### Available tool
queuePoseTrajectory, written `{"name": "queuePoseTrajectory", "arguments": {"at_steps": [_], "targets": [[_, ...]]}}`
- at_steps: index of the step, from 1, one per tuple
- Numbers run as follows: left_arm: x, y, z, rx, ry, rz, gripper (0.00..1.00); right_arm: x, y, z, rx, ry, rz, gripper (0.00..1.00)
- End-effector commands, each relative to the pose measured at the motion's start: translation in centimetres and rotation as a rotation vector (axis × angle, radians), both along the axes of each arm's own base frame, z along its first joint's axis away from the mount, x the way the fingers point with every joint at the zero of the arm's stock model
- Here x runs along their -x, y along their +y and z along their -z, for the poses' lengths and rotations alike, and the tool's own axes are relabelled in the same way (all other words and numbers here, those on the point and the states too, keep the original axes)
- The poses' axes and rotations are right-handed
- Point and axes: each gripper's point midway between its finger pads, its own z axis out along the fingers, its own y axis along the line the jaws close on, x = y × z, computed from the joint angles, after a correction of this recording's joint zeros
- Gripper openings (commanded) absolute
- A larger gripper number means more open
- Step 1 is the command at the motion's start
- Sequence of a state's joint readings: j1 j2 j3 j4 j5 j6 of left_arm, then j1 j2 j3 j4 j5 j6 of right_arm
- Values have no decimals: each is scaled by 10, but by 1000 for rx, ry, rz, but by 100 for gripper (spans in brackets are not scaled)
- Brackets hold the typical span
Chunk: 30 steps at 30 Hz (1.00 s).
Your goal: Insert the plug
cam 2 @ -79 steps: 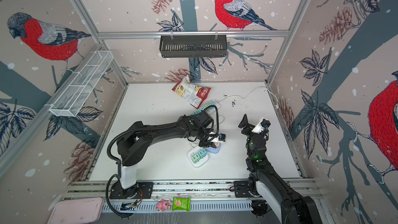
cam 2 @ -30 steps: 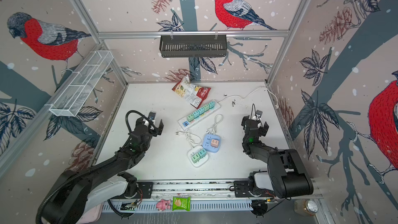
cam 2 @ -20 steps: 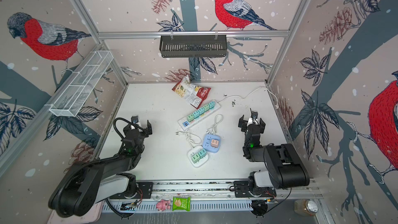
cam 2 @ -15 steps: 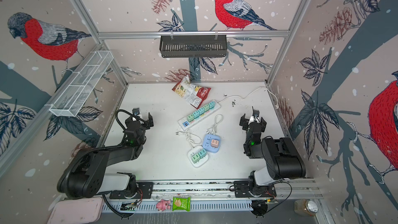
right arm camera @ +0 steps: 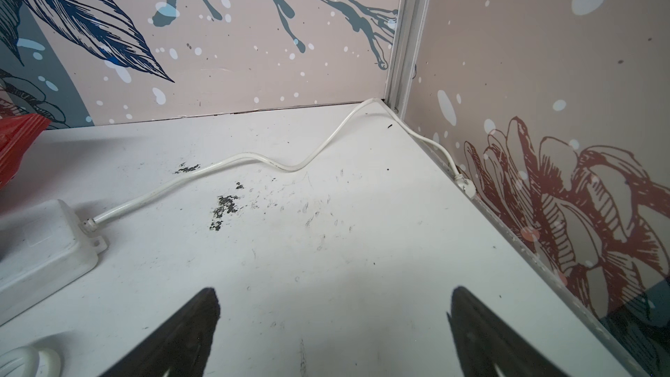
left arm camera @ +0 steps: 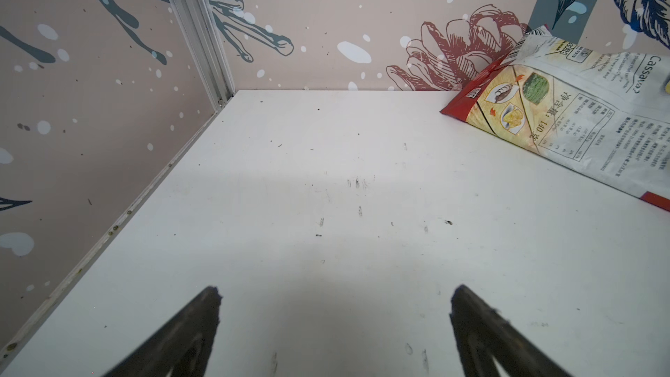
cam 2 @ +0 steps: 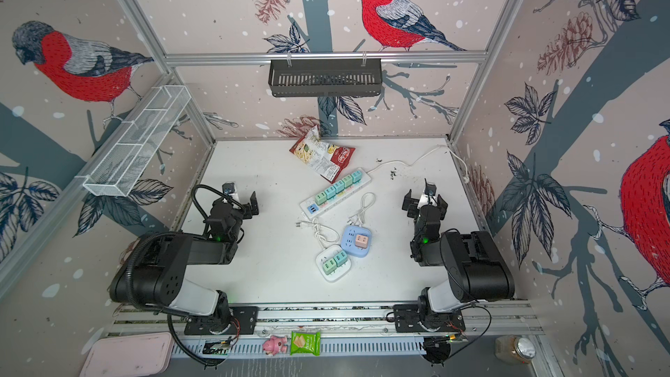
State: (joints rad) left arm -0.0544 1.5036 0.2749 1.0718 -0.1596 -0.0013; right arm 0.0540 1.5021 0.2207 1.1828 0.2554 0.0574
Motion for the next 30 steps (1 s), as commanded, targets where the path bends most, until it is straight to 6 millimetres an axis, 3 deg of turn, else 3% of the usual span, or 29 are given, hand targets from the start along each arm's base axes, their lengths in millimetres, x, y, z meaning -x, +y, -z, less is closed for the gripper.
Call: {"name": "queuePoseTrajectory", "arguments": {"at_steps": [1, 30], "targets": [[-4, 0, -15, 16, -60, 3, 98, -2, 1, -10, -18, -44, -2, 99], [-5, 0, -15, 15, -59, 2, 99, -6, 2, -9, -27, -33, -19, 99]]}}
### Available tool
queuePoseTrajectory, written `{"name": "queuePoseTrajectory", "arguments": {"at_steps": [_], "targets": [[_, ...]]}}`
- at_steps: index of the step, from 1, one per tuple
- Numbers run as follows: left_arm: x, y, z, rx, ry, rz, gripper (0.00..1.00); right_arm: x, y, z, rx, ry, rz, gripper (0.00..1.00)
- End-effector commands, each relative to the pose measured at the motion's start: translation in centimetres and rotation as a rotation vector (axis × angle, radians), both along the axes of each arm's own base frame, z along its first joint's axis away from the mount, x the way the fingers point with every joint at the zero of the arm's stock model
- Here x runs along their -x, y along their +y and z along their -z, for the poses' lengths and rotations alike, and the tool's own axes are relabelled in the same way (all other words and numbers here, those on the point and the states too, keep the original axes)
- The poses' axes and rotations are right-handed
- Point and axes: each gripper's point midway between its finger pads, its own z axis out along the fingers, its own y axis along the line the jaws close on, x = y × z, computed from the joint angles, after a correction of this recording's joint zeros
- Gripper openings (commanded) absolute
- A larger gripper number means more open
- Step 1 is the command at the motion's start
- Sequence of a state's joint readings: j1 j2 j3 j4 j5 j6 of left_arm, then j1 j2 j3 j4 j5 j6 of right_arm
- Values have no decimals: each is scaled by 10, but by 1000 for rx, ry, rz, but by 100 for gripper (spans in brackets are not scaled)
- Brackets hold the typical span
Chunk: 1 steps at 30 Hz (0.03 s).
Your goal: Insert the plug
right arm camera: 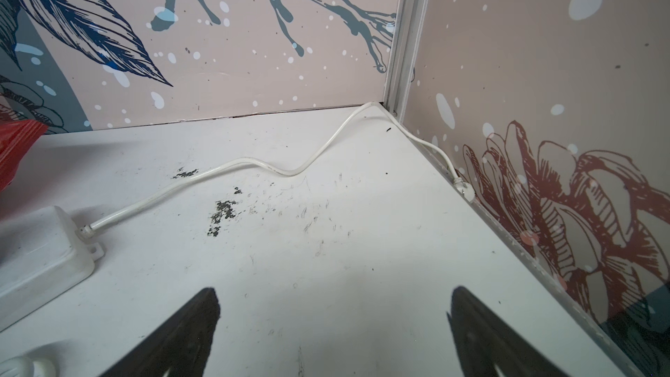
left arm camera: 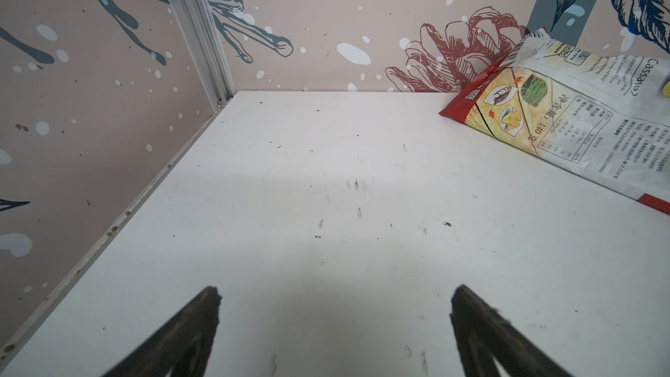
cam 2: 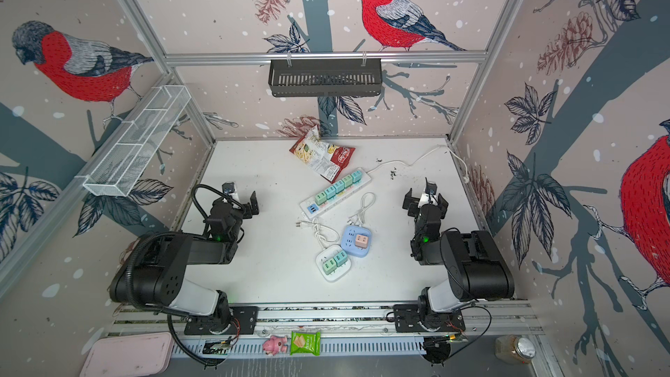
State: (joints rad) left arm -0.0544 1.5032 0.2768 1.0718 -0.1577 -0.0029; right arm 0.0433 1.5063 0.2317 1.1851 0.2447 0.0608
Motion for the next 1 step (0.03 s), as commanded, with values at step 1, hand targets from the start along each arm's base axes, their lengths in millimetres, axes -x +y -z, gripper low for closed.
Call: {"name": "queuePoseTrajectory", "arguments": {"at_steps": [1], "targets": [[-4, 0, -14, 15, -55, 0, 98, -2, 3, -6, -22, -26, -19, 99]]}}
